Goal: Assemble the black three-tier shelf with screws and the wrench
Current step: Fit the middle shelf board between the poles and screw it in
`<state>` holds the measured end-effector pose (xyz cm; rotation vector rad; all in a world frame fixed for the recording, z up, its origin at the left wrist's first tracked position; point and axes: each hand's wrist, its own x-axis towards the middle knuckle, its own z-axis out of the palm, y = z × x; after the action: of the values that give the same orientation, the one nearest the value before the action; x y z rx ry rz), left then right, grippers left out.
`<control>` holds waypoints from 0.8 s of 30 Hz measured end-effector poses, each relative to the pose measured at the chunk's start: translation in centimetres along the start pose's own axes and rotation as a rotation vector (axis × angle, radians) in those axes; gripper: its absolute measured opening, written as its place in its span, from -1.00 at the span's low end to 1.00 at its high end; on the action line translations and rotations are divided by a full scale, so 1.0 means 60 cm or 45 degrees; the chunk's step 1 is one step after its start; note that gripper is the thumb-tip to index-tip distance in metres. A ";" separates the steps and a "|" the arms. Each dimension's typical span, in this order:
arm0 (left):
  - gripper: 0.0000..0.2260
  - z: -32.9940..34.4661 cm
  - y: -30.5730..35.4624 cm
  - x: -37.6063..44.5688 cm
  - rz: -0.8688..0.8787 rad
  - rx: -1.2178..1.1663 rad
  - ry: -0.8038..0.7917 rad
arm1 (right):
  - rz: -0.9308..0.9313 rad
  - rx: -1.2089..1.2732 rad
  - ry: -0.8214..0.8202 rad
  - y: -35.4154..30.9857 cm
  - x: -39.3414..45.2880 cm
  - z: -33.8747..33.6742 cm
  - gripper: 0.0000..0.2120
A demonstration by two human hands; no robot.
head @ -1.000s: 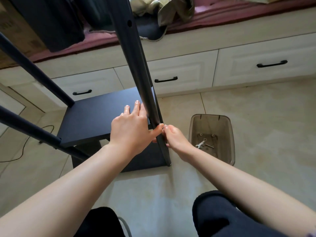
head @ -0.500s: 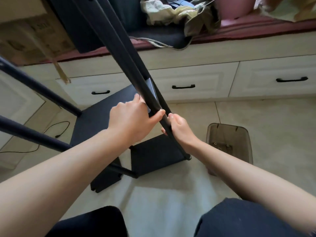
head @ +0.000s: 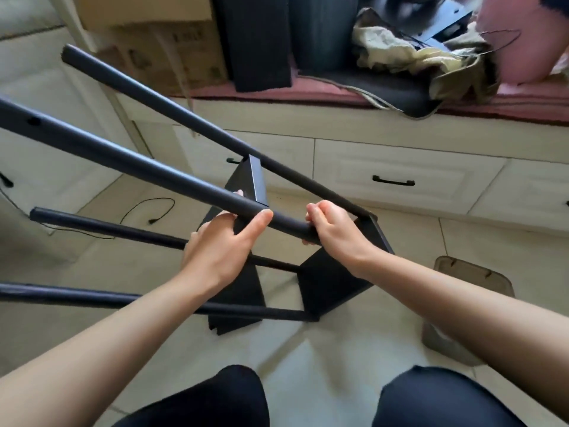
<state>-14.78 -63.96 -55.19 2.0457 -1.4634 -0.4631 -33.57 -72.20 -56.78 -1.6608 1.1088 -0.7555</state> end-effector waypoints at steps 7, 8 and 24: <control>-0.12 -0.006 -0.120 -0.021 -0.172 -0.466 -0.063 | 0.006 -0.174 -0.105 -0.018 0.023 0.085 -0.78; -0.11 -0.002 -0.134 -0.027 -0.194 -0.530 -0.057 | 0.003 -0.212 -0.113 -0.016 0.026 0.097 -0.78; -0.55 0.112 -0.220 -0.088 -0.326 -1.173 0.018 | 0.009 -0.641 -0.195 0.044 0.032 0.149 -0.72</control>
<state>-10.71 -57.62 -68.97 1.4530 -0.7332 -0.9997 -25.95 -70.89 -62.36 -2.0907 1.2603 -0.3471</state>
